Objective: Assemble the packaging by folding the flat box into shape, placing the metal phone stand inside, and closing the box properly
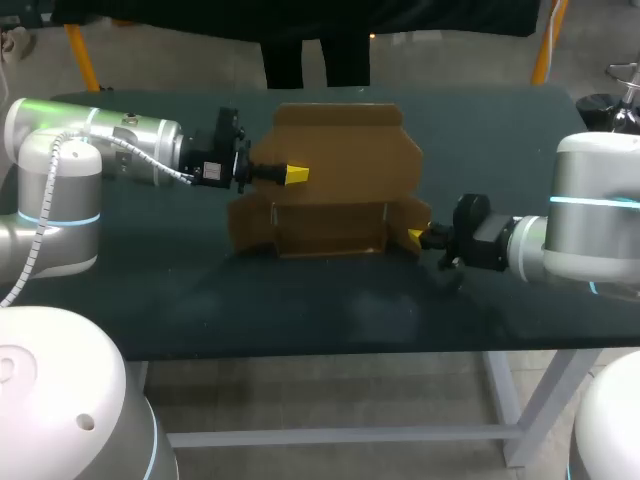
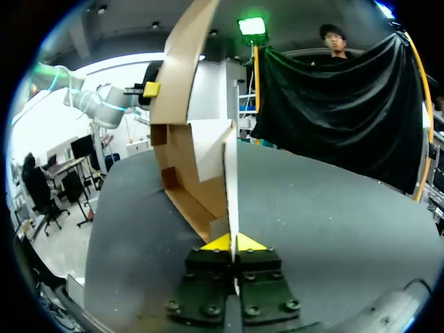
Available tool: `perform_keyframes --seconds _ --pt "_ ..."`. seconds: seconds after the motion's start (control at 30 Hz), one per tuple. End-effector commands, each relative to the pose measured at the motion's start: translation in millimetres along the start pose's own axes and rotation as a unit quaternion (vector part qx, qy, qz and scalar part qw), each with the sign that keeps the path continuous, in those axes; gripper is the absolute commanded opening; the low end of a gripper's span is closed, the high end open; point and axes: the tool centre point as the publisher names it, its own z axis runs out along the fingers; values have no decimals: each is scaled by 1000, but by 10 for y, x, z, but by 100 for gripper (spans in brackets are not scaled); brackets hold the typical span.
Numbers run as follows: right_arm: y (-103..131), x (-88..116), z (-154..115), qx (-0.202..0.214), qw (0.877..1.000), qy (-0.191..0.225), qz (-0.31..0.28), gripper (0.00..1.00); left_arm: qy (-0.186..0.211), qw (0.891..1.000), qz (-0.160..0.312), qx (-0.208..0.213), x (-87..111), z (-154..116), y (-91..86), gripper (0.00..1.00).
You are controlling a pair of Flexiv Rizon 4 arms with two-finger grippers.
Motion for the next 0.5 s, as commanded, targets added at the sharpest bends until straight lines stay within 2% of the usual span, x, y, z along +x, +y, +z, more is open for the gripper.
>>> perform_keyframes --seconds 0.03,0.07,0.1,0.5 --pt "-26 102 106 -6 1000 -13 3 16 2 1000 0 0 -5 23 27 0" --pt "-28 114 112 -6 1000 -15 5 23 2 1000 0 0 -5 23 27 0" --pt "-30 126 118 -6 1000 -17 6 24 2 1000 0 0 -5 23 27 0" --pt "-17 352 133 -8 999 -39 18 27 2 1000 0 0 -5 23 27 0"
